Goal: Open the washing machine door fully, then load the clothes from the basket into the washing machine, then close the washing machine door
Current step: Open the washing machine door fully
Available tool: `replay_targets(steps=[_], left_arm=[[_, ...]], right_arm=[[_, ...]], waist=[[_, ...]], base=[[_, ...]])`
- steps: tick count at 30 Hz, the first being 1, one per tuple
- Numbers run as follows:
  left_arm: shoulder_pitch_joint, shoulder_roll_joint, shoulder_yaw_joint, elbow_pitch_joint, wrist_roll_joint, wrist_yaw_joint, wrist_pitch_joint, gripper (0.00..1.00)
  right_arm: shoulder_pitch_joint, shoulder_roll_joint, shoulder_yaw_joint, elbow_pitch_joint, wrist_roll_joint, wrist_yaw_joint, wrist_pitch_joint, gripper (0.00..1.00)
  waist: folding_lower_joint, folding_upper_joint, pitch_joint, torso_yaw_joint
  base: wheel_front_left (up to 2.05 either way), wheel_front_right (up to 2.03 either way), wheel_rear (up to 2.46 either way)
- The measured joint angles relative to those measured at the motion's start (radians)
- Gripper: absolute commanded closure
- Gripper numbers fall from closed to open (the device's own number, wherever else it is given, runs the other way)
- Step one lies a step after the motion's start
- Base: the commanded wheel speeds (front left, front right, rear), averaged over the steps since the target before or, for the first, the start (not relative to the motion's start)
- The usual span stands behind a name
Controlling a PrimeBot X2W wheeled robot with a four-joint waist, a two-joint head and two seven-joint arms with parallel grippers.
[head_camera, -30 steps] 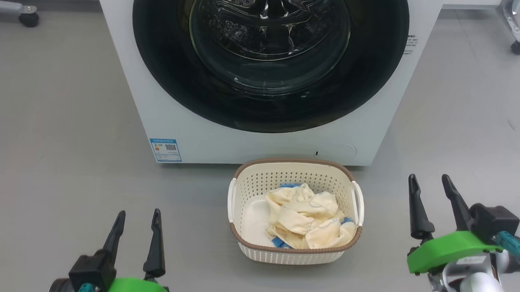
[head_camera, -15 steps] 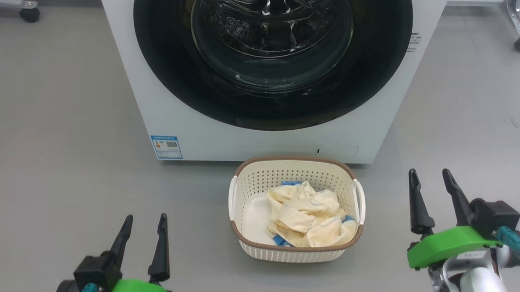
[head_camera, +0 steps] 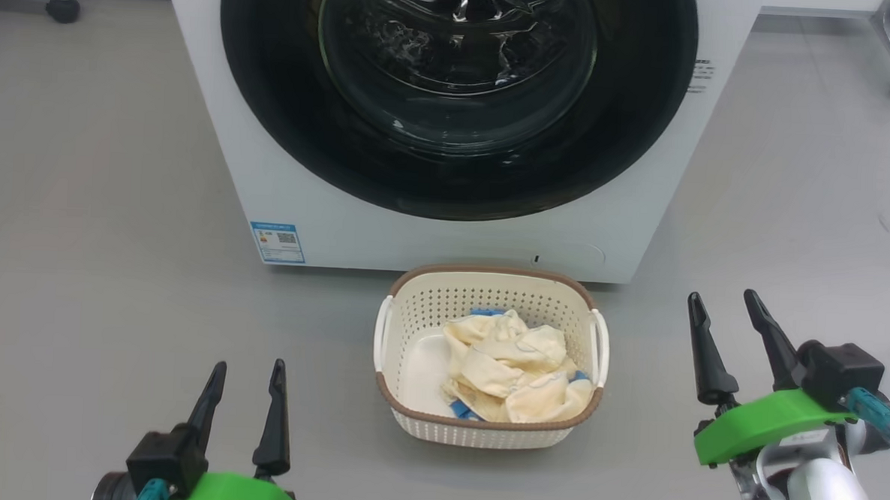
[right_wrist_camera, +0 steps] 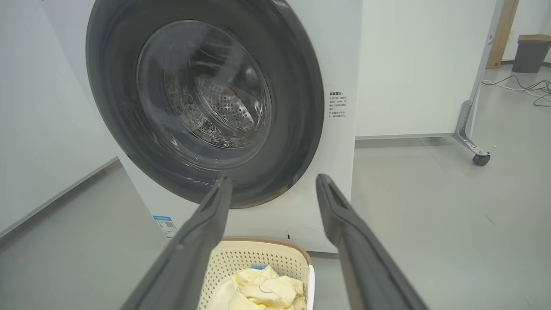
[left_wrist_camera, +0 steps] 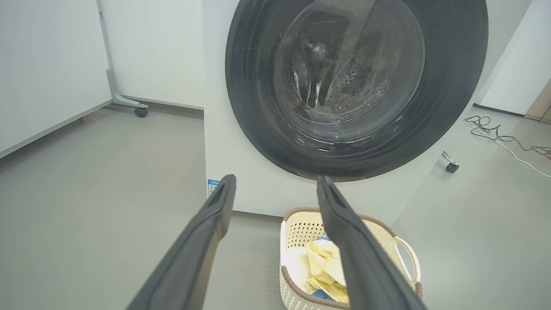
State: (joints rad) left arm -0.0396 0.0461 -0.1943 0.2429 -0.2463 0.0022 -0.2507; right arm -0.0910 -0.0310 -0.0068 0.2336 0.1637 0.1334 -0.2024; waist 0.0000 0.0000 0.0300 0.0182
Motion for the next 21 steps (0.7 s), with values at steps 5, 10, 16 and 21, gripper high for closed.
replay_targets(steps=[5, 10, 16, 21], left_arm=[[0.0, -0.001, -0.002, 0.0, 0.008, 0.0, 0.0, 0.0], [0.0, -0.001, -0.003, 0.0, 0.008, 0.007, 0.0, 0.0], [0.0, -0.001, -0.004, 0.0, 0.008, 0.007, 0.0, 0.0], [0.0, -0.001, -0.003, 0.001, 0.009, 0.009, 0.0, 0.0]], right_arm=[[0.0, 0.0, -0.003, 0.003, -0.004, 0.0, 0.0, 0.0], [0.0, -0.001, -0.003, 0.005, -0.004, 0.0, 0.0, 0.0], [0.0, -0.001, -0.003, 0.006, -0.004, 0.0, 0.001, 0.0], [0.0, -0.001, -0.003, 0.007, -0.004, 0.0, 0.001, 0.0]], waist=[[0.0, 0.0, -0.004, -0.001], [0.0, 0.0, -0.008, -0.001], [0.0, 0.0, -0.012, 0.001], [0.0, 0.0, -0.017, 0.004]], base=[[1.23, 1.23, -2.46], [1.23, 1.23, -2.46], [1.23, 1.23, -2.46], [1.23, 1.23, -2.46]])
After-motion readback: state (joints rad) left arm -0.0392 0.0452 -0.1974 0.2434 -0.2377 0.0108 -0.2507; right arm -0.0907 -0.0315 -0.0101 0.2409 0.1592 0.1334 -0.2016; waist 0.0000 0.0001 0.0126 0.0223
